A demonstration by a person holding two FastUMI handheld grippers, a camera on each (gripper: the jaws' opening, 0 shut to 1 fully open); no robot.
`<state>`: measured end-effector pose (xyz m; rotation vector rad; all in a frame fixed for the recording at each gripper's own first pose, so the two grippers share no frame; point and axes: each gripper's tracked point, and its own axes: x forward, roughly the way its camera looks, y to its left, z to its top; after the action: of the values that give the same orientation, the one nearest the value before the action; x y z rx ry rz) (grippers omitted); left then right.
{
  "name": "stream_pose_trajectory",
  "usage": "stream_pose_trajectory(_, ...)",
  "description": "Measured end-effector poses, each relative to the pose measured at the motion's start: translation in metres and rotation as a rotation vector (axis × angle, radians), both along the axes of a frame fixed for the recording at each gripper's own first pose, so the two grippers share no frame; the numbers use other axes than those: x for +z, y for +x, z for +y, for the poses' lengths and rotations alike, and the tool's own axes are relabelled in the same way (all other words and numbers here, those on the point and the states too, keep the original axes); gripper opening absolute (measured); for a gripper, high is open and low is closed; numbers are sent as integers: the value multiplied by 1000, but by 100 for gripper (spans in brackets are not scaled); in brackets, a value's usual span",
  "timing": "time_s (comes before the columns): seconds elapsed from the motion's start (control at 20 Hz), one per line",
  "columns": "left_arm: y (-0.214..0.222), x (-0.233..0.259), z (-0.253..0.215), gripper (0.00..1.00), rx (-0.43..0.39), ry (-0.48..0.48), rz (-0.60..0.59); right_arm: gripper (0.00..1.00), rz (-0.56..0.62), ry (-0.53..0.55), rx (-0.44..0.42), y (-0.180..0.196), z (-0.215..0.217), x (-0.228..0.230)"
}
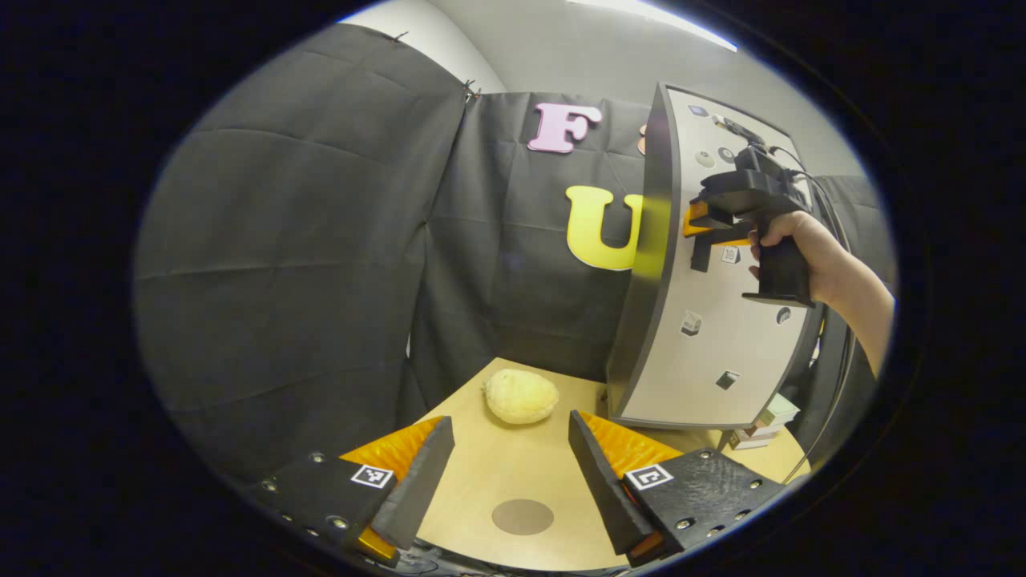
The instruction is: Open the cabinet door with the right hand, grasp the bottle in the cabinet with the left hand and place it on the coaster, then close the cabinet door with the right hand.
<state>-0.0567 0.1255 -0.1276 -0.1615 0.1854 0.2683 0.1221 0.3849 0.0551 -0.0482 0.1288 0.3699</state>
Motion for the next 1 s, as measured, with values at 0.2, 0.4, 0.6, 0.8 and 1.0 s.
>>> stream_pose_trajectory(0.2, -5, 0, 4, 87, 12, 4, 1, 38, 16, 14, -40, 4, -3, -1)
stream_pose_trajectory(0.4, -6, 1, 3, 89, 13, 11, 0, 29, 0, 27, -30, 2, -3, -1)
stream_pose_trajectory(0.6, -4, 0, -5, 87, 2, 10, 2, 23, 5, 42, 24, -1, -4, -3)
stream_pose_trajectory(0.8, -3, 2, -16, 87, -11, 13, -7, 18, 4, 24, 69, -12, -6, -2)
stream_pose_trajectory(1.0, -16, 6, -30, 87, -26, 35, -9, 18, 10, 24, 128, -30, -12, -1)
